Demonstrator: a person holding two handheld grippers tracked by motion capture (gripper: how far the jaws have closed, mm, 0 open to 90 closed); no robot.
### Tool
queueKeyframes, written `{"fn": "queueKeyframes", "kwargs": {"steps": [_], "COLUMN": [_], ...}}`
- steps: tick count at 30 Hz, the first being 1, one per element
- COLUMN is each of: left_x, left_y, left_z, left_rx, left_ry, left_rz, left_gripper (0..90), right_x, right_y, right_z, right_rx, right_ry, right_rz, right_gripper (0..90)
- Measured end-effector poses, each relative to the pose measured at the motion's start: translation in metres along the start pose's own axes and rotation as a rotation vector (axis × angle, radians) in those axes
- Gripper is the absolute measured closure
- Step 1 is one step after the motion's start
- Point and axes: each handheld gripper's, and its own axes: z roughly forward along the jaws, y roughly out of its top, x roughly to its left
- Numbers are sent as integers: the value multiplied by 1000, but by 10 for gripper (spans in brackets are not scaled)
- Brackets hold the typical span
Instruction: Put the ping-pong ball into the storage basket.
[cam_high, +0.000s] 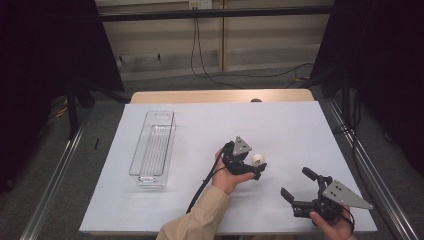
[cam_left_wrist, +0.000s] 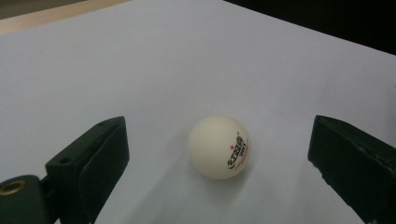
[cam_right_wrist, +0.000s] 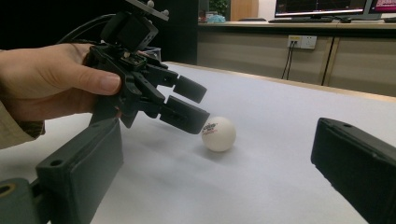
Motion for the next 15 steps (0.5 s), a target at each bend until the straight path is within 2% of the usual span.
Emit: {"fn": "queueKeyframes", "kwargs": {"steps": [5,9,15], "left_x": [0,0,1], "left_y": [-1,-2,-3], "left_z": [3,7,7], "left_rx": [14,19,38], "left_ry": [-9,-20,-18], "left_rz": [12,7,24], "left_gripper": [104,150,219], "right_x": [0,0,0], "right_y": [0,0,0], "right_z": [0,0,0], "right_rx": [0,-1,-2], "right_ry": [0,0,0], "right_rz": [2,2,2], "right_gripper": [19,19,19]}}
